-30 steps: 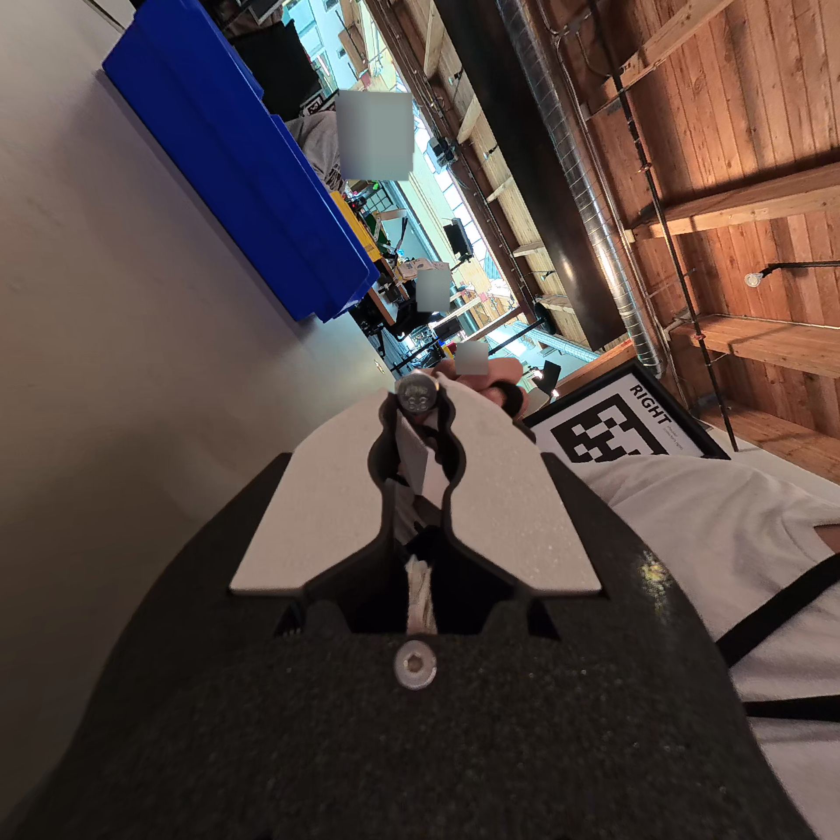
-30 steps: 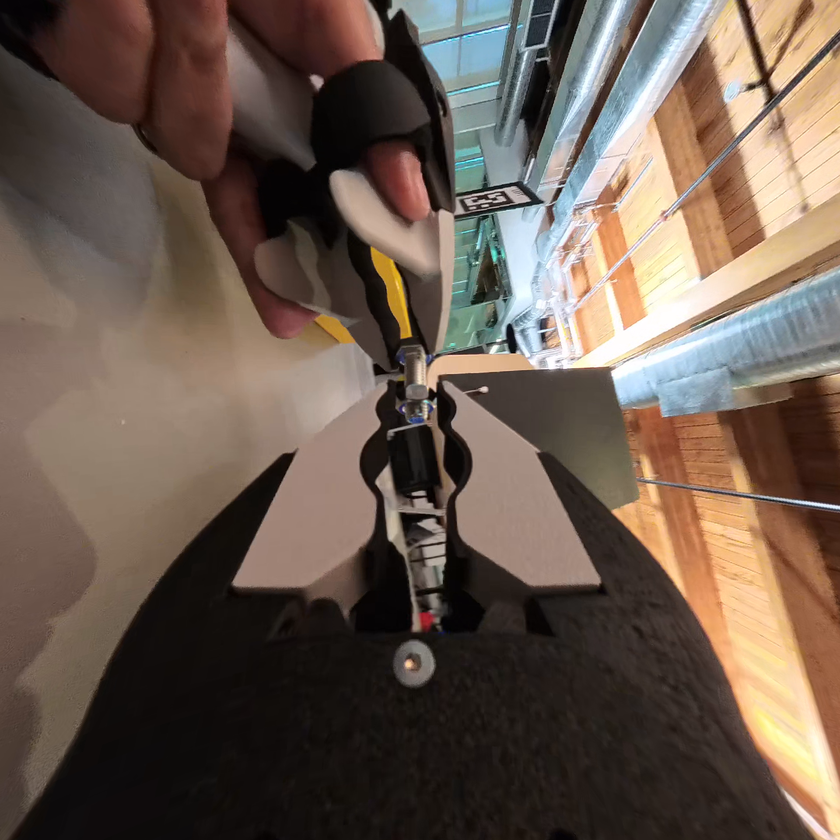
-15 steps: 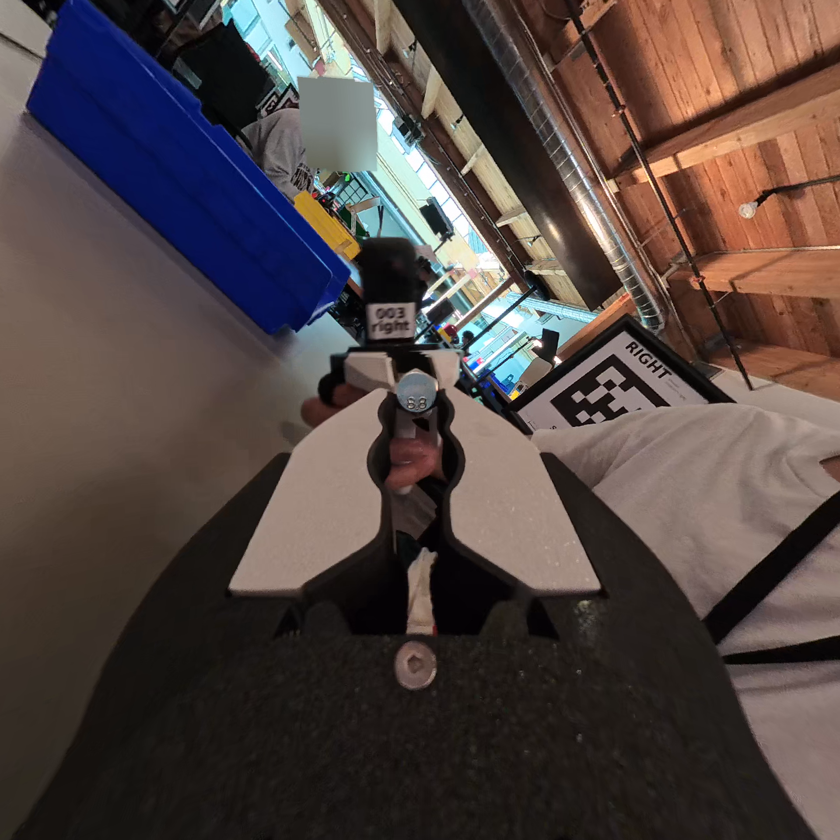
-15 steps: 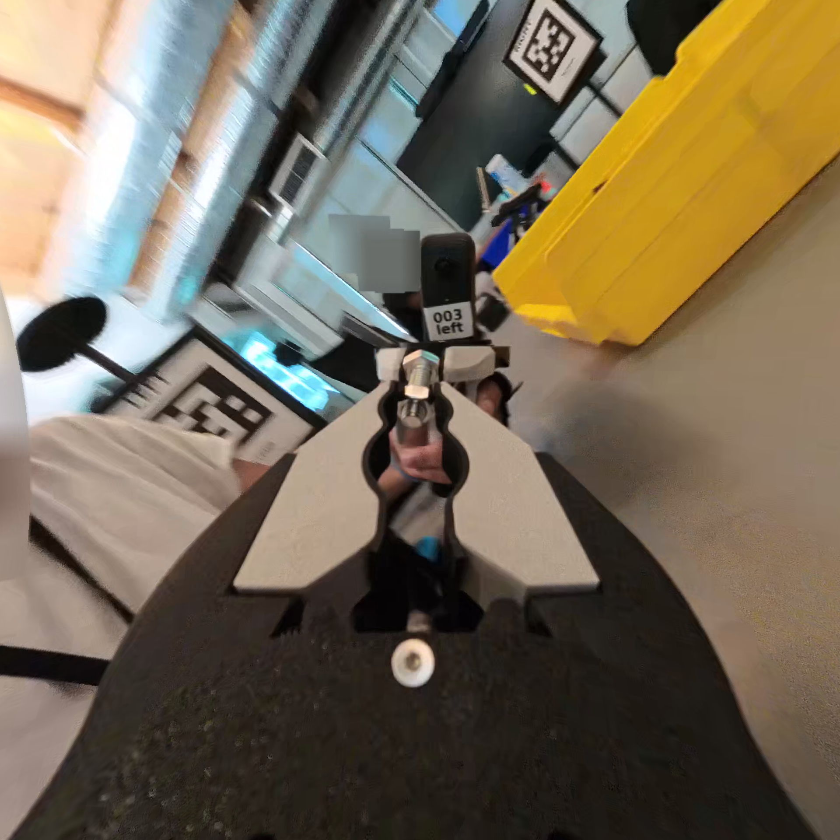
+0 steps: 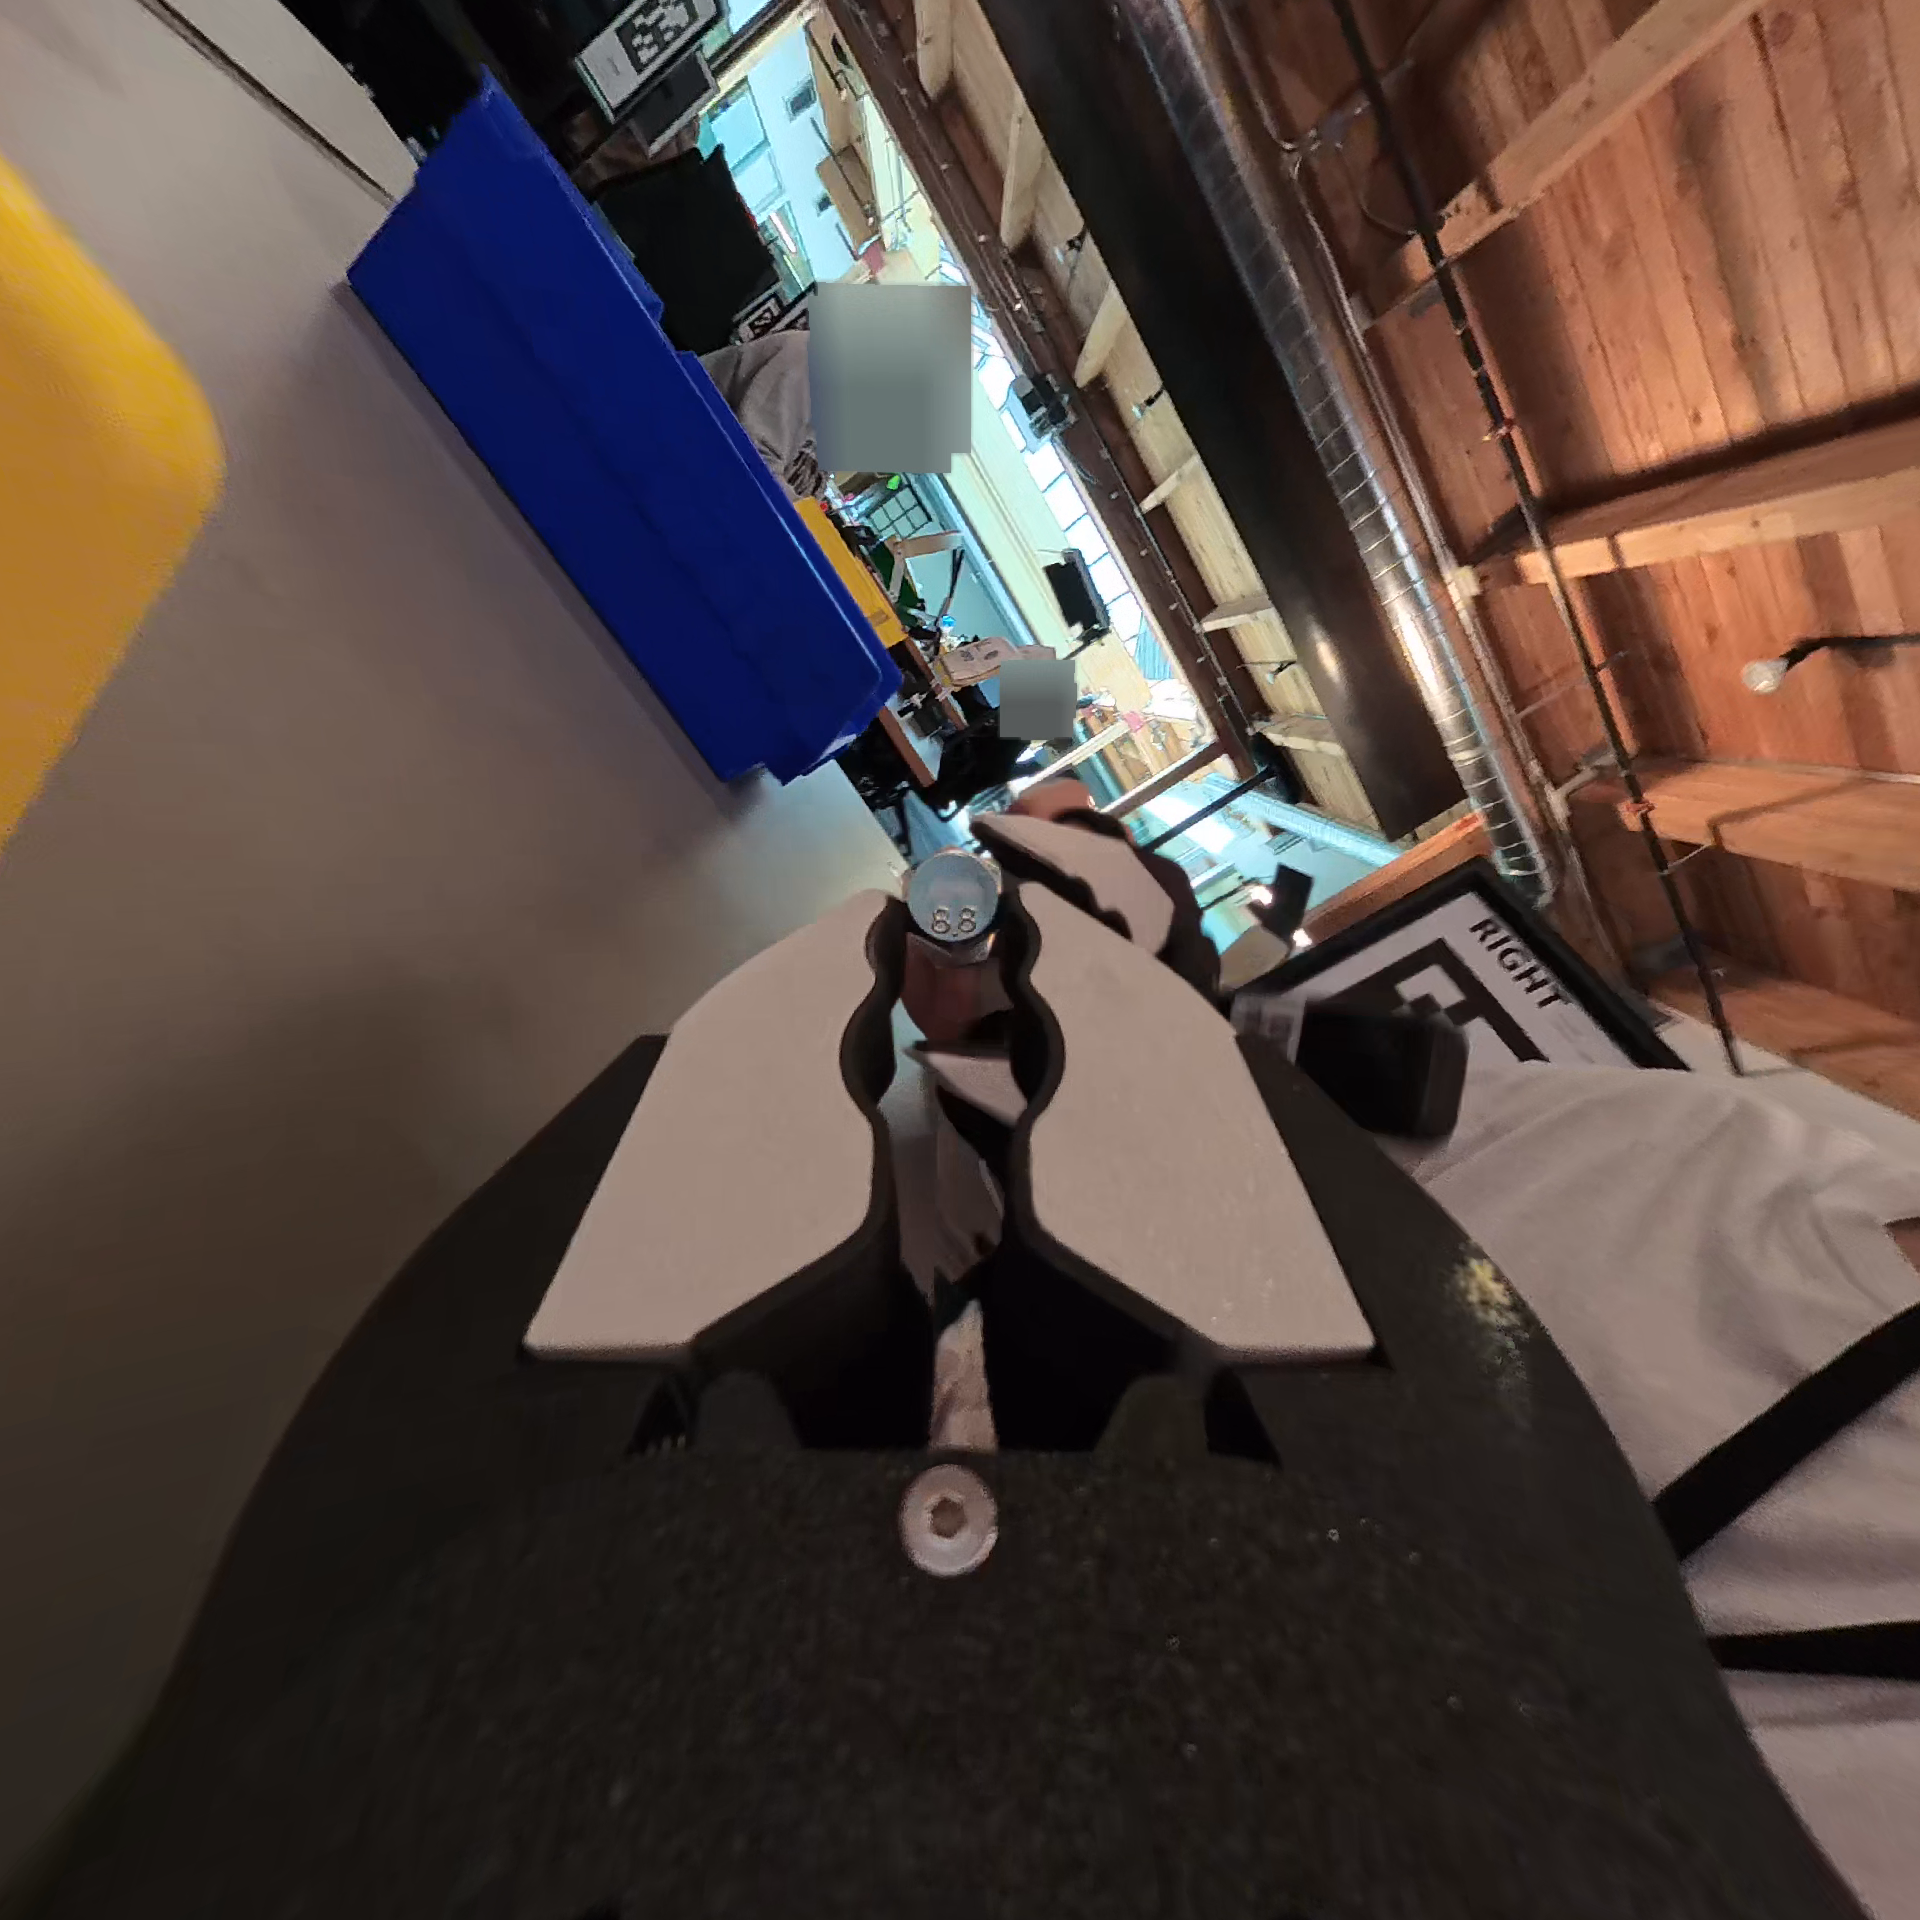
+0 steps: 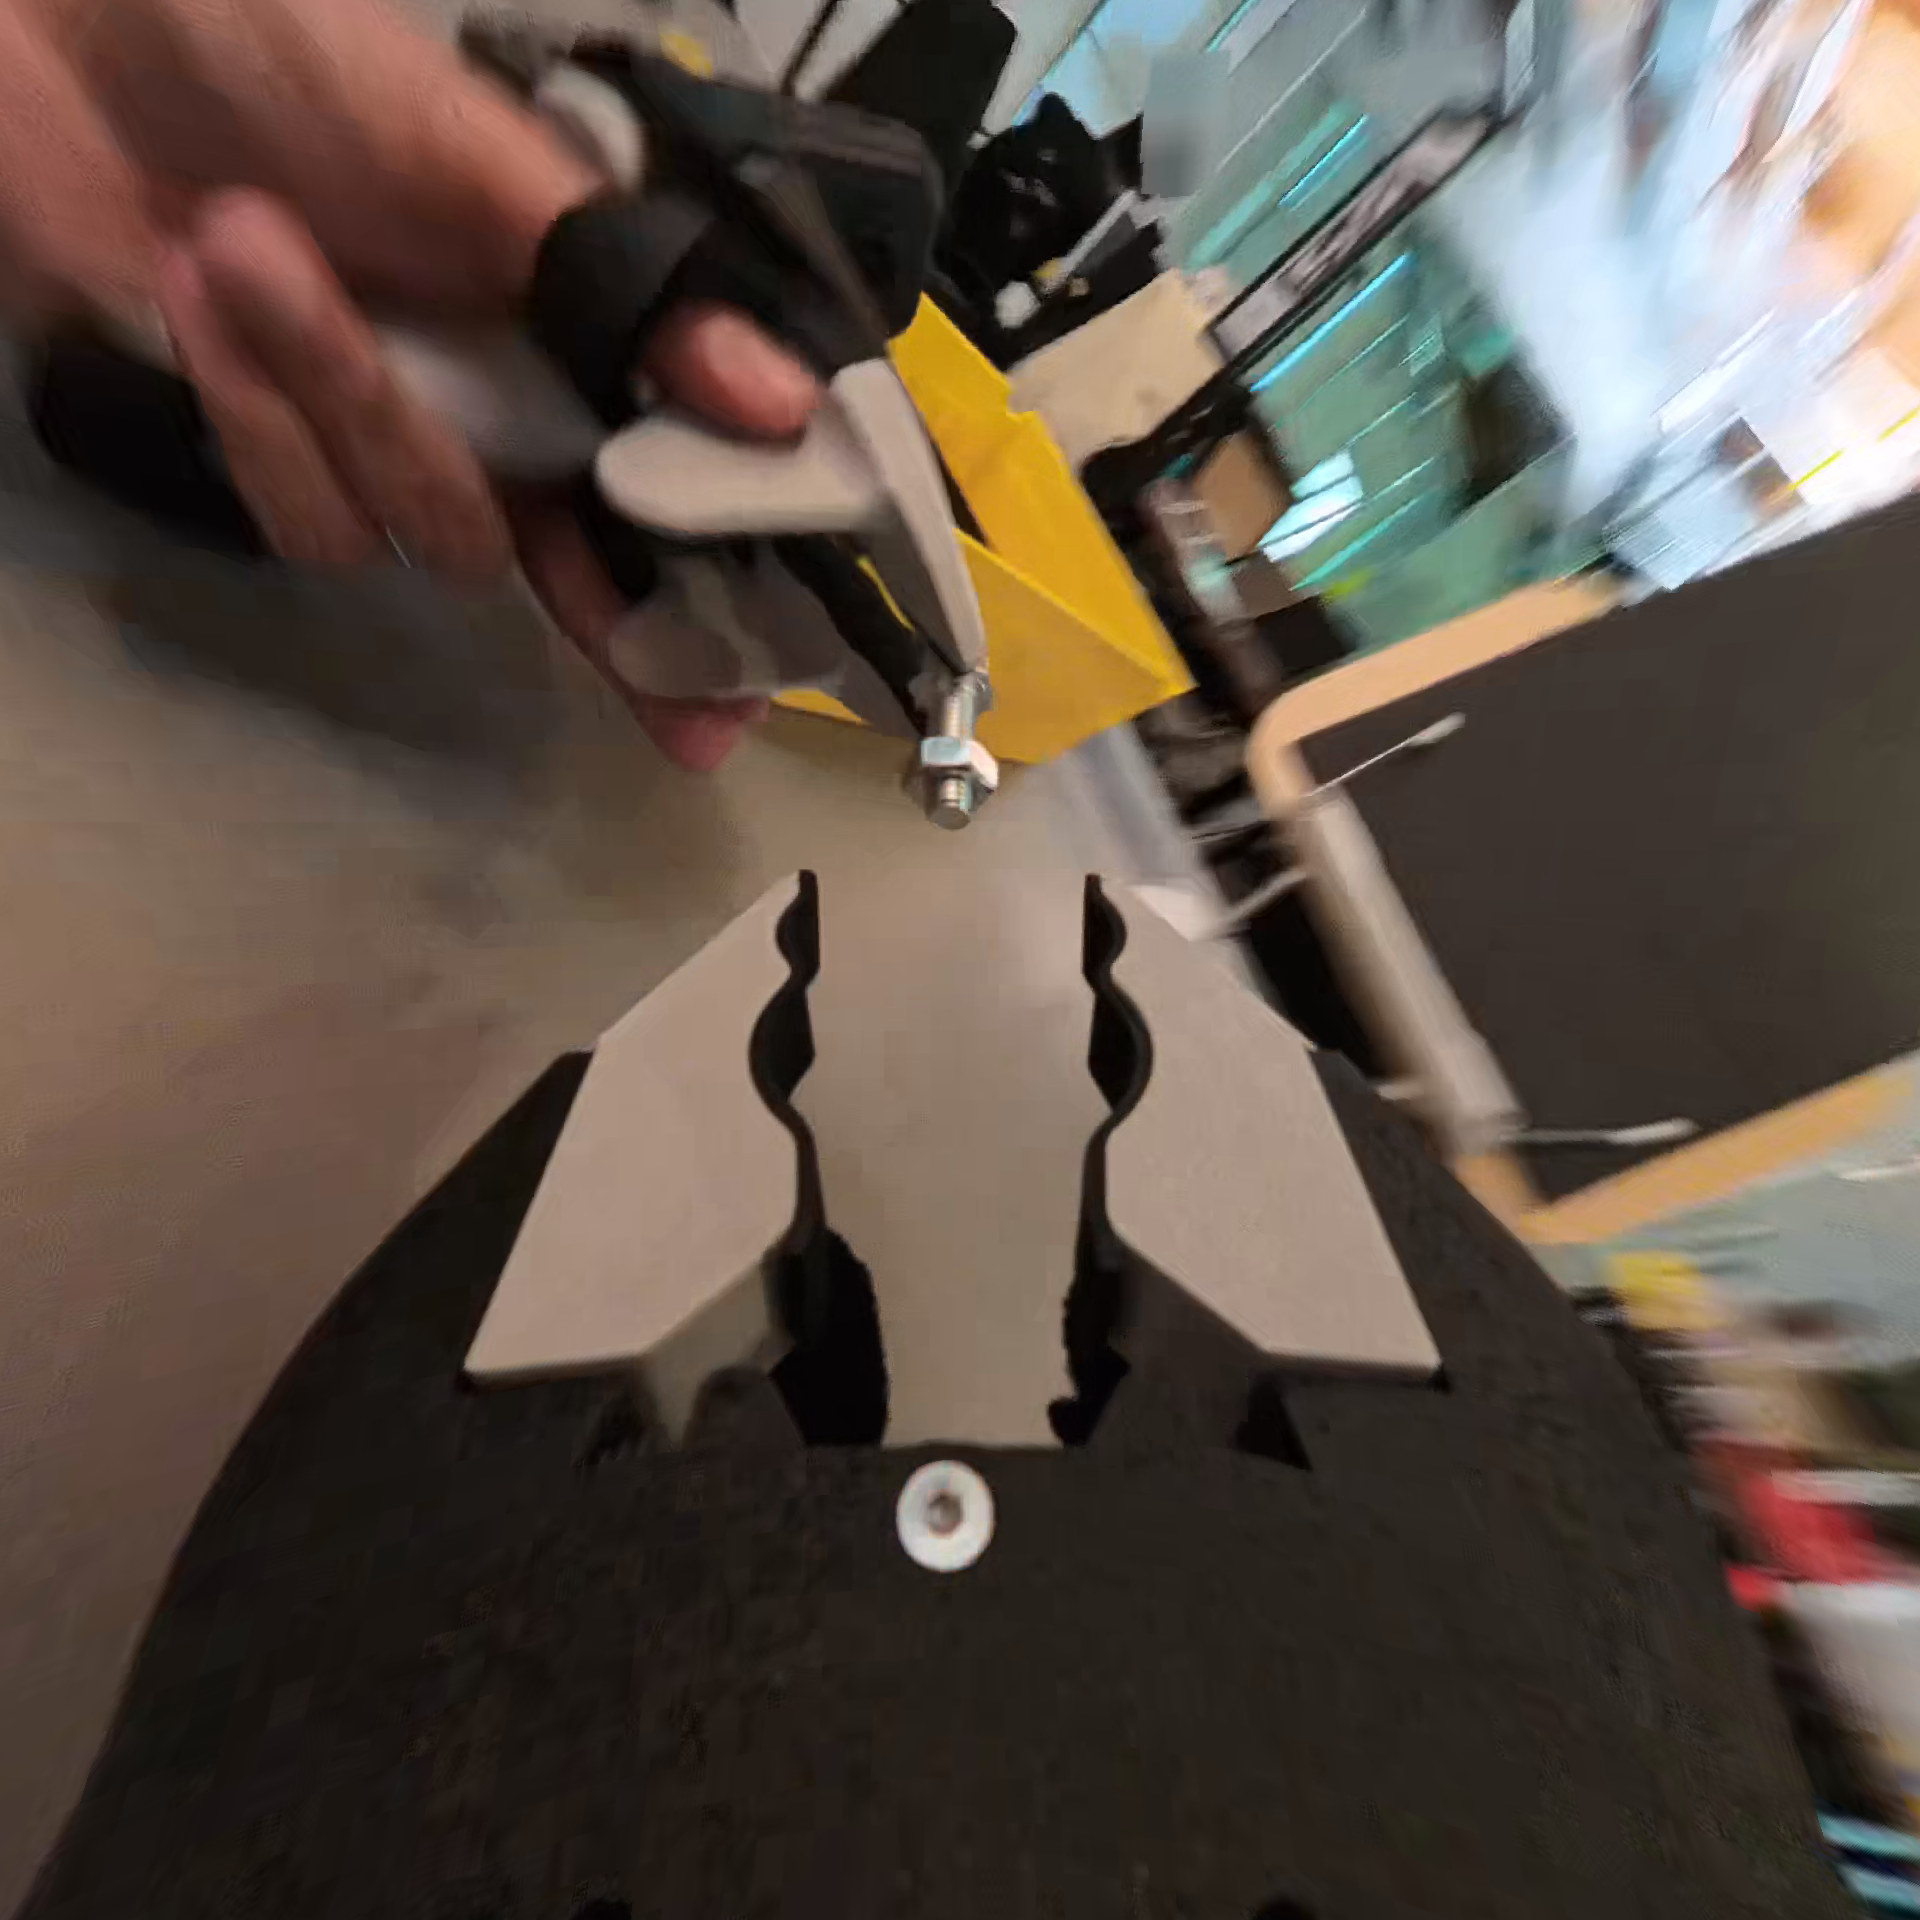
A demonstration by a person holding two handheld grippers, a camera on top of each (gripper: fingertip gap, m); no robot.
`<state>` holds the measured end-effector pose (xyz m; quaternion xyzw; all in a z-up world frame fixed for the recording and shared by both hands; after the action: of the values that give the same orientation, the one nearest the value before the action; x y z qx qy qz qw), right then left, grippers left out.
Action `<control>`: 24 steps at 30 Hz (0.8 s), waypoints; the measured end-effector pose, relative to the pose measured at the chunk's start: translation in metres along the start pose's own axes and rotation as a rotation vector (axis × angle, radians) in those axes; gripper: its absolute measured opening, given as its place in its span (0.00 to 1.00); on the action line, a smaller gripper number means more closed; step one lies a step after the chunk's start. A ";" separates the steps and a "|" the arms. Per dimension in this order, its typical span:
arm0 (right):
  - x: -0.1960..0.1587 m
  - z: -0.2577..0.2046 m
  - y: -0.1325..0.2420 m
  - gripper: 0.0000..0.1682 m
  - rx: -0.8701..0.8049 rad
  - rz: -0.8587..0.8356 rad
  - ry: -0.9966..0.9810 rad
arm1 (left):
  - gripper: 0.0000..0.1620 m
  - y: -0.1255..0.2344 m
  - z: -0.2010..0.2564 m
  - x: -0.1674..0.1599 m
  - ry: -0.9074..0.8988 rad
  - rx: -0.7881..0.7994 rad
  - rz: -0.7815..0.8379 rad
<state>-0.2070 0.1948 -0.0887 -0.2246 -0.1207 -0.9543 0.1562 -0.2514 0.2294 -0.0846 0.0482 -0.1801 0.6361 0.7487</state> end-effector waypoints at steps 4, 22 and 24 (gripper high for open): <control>0.012 -0.003 0.002 0.23 -0.233 -0.037 0.483 | 0.10 -0.002 0.001 -0.003 0.057 -0.037 -0.012; 0.010 0.005 0.003 0.10 0.545 0.324 -1.104 | 0.10 -0.013 0.012 -0.021 -0.100 -0.023 -0.123; 0.009 0.009 0.004 0.10 0.745 0.421 -1.464 | 0.10 -0.014 0.016 -0.022 -0.125 -0.033 -0.121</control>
<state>-0.2101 0.1917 -0.0761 -0.7375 -0.4535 -0.4171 0.2766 -0.2438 0.2014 -0.0747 0.0862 -0.2336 0.5826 0.7737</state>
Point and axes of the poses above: each gripper's, where its closed fingertips meet, y back along the fingers, x out of its top, z = x × y across the jaws, the point moved 2 cm from there along y, back along the fingers, and after that the axes turned 12 degrees about y, right-handed, at the moved point
